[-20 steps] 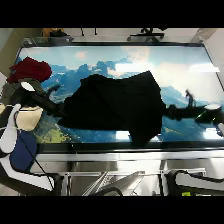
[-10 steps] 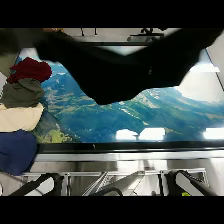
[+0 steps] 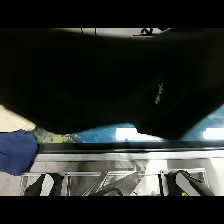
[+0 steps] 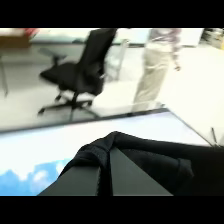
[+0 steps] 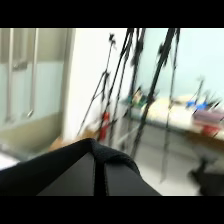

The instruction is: Fold the shirts.

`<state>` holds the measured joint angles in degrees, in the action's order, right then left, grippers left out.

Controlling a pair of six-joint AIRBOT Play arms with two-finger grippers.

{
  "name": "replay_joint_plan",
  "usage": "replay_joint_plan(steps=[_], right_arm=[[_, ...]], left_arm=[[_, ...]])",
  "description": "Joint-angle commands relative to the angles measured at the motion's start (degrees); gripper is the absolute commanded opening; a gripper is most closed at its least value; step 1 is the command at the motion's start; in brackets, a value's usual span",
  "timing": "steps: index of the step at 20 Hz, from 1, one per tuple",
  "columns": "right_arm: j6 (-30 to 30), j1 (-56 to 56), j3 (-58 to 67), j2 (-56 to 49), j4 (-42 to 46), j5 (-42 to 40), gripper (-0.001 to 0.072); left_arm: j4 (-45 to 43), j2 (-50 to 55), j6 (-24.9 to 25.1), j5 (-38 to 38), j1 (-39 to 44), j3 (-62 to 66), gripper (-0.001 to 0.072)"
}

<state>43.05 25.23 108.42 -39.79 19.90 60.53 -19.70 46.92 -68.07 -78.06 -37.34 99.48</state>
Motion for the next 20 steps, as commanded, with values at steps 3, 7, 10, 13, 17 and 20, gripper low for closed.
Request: replay_joint_plan(steps=[3, 7, 10, 13, 17, 20], right_arm=[[1.9, -3.23, -7.52, -14.23, -4.37, 11.52, 0.002], [0.61, -7.39, -17.75, -26.4, 3.76, 8.39, 0.002], [0.61, -8.09, -21.11, -38.25, 7.1, 3.3, 0.0019], [0.61, -8.0, -20.2, -47.93, 6.54, -3.17, 0.0019], [0.26, -7.93, -13.05, -55.47, 4.07, -5.66, 0.0019], [0.42, -7.82, -9.14, -55.82, 5.03, -4.61, 0.0019]], left_arm=[[-4.61, 3.96, 3.56, 0.76, 9.51, -20.02, 0.0015], [-21.81, 20.0, 3.56, 12.59, 26.93, -29.4, 0.0015], [-25.68, 37.7, 3.5, 19.52, 31.1, -27.41, 0.0015], [-25.49, 55.41, 1.49, 14.64, 30.12, -14.27, 0.0014], [-25.57, 68.78, -2.19, 9.11, 30.6, 6.36, 0.0015], [-25.92, 71.52, -4.04, 9.09, 30.99, 16.26, 0.0014]])
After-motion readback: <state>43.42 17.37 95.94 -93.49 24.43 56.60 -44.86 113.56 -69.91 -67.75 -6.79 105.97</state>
